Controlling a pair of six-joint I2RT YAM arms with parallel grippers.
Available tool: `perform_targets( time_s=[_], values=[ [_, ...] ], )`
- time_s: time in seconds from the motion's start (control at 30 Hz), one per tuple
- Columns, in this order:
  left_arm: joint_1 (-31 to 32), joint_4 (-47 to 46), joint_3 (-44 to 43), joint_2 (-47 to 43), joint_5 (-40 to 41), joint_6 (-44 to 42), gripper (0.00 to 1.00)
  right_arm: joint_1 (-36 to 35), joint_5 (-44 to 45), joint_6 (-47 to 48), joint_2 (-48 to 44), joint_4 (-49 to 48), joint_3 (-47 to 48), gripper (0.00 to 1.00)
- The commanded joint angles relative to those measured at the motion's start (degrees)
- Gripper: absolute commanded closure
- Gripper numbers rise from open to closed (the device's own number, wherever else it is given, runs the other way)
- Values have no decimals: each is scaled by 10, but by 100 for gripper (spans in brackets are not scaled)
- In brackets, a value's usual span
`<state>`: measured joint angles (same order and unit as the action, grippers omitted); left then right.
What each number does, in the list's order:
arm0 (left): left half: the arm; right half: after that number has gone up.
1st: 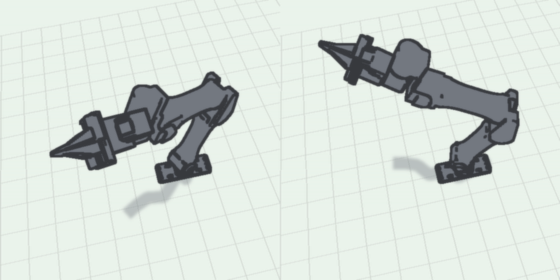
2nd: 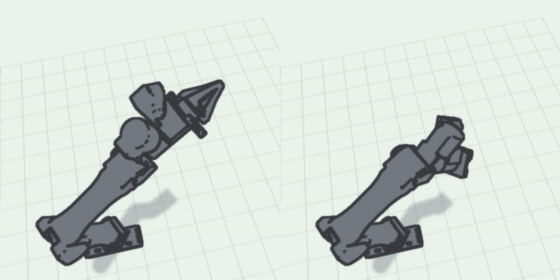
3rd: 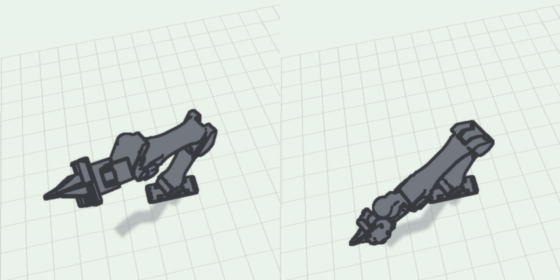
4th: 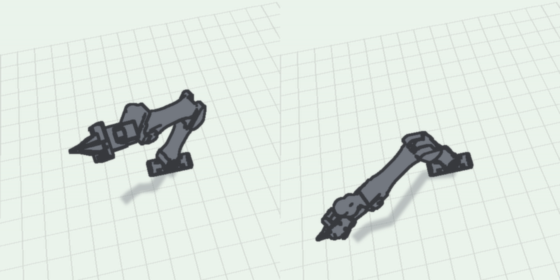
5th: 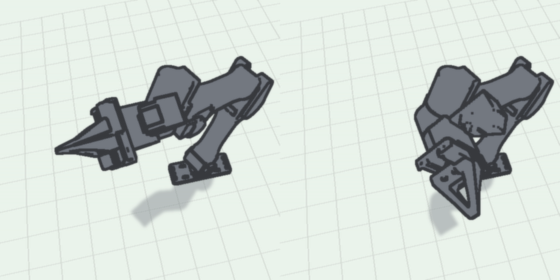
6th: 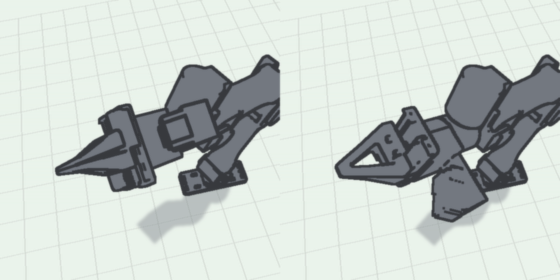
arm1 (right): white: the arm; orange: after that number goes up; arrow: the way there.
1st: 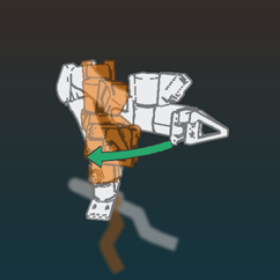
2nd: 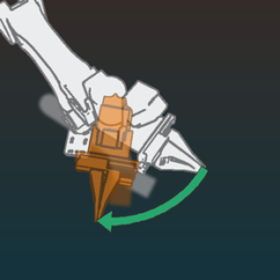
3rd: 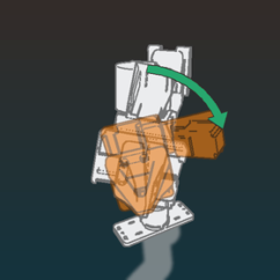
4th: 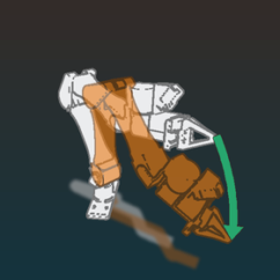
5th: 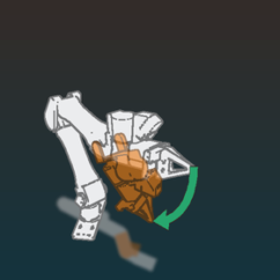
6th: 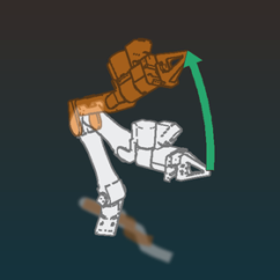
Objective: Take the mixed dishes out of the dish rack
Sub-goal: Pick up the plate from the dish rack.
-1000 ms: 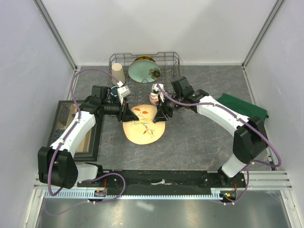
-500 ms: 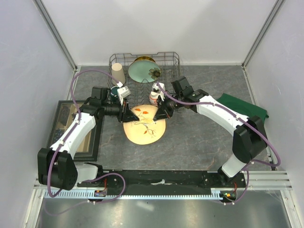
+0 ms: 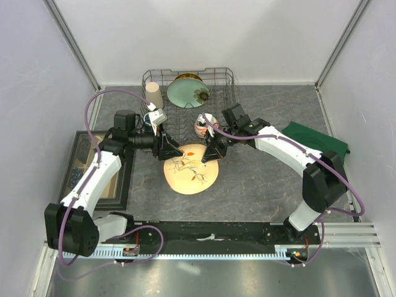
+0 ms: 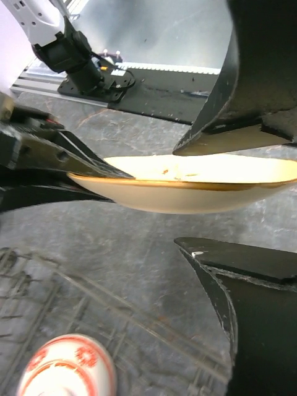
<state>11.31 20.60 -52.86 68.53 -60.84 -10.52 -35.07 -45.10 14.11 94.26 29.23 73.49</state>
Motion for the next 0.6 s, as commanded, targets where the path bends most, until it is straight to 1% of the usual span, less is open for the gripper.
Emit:
perform_targets(
  time_s=[0.0,0.13,0.23,0.37,0.47,0.57],
  values=[
    [-6,-35,-15,-25,-17,17,31,8,-58,1,-22,-38,5,100],
    [-16,-43,-16,-38,-10,21,25,12,-52,-14,-14,-36,2,100],
    [-30,-52,-18,-53,0,34,23,13,-34,-29,-4,-37,-5,100],
    [-63,-78,-18,-81,18,49,22,13,-41,-61,19,-37,-22,100],
    [-87,-85,-20,-90,24,59,21,12,-48,-97,30,-57,-45,100],
    [-106,-93,-20,-92,27,70,21,12,-64,-157,35,-108,-79,100]
  ],
)
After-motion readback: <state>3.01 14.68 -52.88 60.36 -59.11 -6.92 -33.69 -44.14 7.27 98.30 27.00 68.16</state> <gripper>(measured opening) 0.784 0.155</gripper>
